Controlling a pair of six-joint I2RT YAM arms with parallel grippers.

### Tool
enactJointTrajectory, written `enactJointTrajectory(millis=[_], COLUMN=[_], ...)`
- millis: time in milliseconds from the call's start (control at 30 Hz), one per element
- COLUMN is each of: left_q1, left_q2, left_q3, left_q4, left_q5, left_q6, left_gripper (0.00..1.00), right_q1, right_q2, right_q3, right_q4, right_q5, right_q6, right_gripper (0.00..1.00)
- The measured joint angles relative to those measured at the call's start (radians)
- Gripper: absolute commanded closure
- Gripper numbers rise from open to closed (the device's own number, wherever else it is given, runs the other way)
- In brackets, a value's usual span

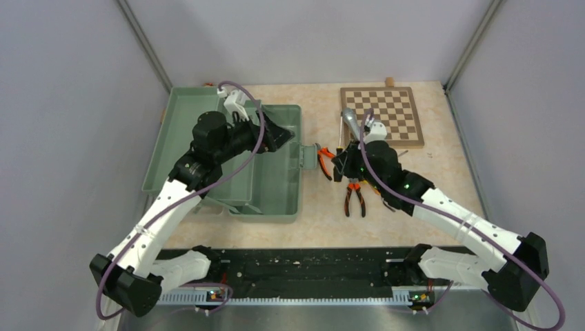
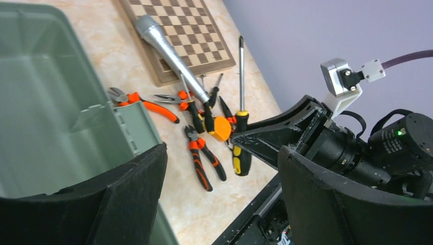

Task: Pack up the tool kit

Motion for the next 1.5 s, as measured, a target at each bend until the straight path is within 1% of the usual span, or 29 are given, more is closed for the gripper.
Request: enactJointTrajectory(millis=[133, 333, 500, 600, 667, 733, 833, 900, 933, 1000, 1033, 1133, 1167, 1200, 1233, 1267, 1333, 1433, 1500], left_q1=[-0.064, -0.172, -0.229, -0.254, -0.266, -0.273, -0.277, -0.278, -0.278, -0.278, -0.278, -0.279, -0.279, -0.279, -0.282, -0.284, -0.283, -0.286, -0.279], left_q2=[0.019, 0.068, 0.116, 0.136, 0.146, 0.154, 0.163, 0.169, 0.174, 0.177, 0.177, 0.177, 0.177, 0.177, 0.177, 0.177, 0.177, 0.177, 0.175], left_q3=[0.0, 0.002, 0.011, 0.011, 0.012, 0.012, 0.015, 0.025, 0.031, 0.04, 0.041, 0.043, 0.043, 0.044, 0.045, 0.045, 0.046, 0.06, 0.081], left_q4=[0.048, 0.121, 0.137, 0.141, 0.149, 0.162, 0.19, 0.199, 0.206, 0.22, 0.227, 0.235, 0.235, 0.237, 0.237, 0.235, 0.232, 0.208, 0.162], left_q5=[-0.013, -0.068, -0.127, -0.169, -0.194, -0.219, -0.246, -0.254, -0.258, -0.269, -0.272, -0.283, -0.286, -0.286, -0.288, -0.291, -0.292, -0.311, -0.341], left_q6=[-0.018, -0.026, -0.021, -0.015, -0.009, -0.004, 0.002, 0.005, 0.005, 0.01, 0.014, 0.02, 0.019, 0.014, 0.018, 0.021, 0.021, 0.038, 0.072], left_gripper=[0.18, 0.2, 0.24, 0.28, 0.34, 0.43, 0.5, 0.6, 0.64, 0.69, 0.74, 0.97, 1.0, 1.0, 1.0, 1.0, 1.0, 1.0, 1.0], right_q1=[0.0, 0.0, 0.0, 0.0, 0.0, 0.0, 0.0, 0.0, 0.0, 0.0, 0.0, 0.0, 0.0, 0.0, 0.0, 0.0, 0.0, 0.0, 0.0], right_q2=[-0.007, -0.004, 0.008, 0.012, 0.014, 0.017, 0.026, 0.032, 0.034, 0.037, 0.039, 0.045, 0.047, 0.05, 0.054, 0.055, 0.056, 0.056, 0.056], right_q3=[0.0, 0.0, 0.0, 0.0, 0.0, 0.0, 0.0, 0.0, 0.0, 0.0, 0.0, 0.0, 0.0, 0.0, 0.0, 0.0, 0.0, 0.0, 0.0], right_q4=[0.131, 0.294, 0.373, 0.401, 0.41, 0.419, 0.435, 0.44, 0.439, 0.442, 0.444, 0.449, 0.452, 0.454, 0.456, 0.455, 0.457, 0.455, 0.449], right_q5=[-0.137, -0.318, -0.417, -0.454, -0.47, -0.485, -0.507, -0.517, -0.522, -0.529, -0.532, -0.536, -0.536, -0.537, -0.542, -0.546, -0.546, -0.543, -0.531], right_q6=[-0.041, -0.022, 0.003, 0.012, 0.014, 0.015, 0.019, 0.022, 0.023, 0.023, 0.023, 0.022, 0.022, 0.021, 0.021, 0.021, 0.021, 0.019, 0.012], right_gripper=[1.0, 1.0, 1.0, 1.0, 1.0, 1.0, 1.0, 1.0, 1.0, 1.0, 1.0, 1.0, 1.0, 1.0, 0.97, 0.91, 0.71, 0.46, 0.31])
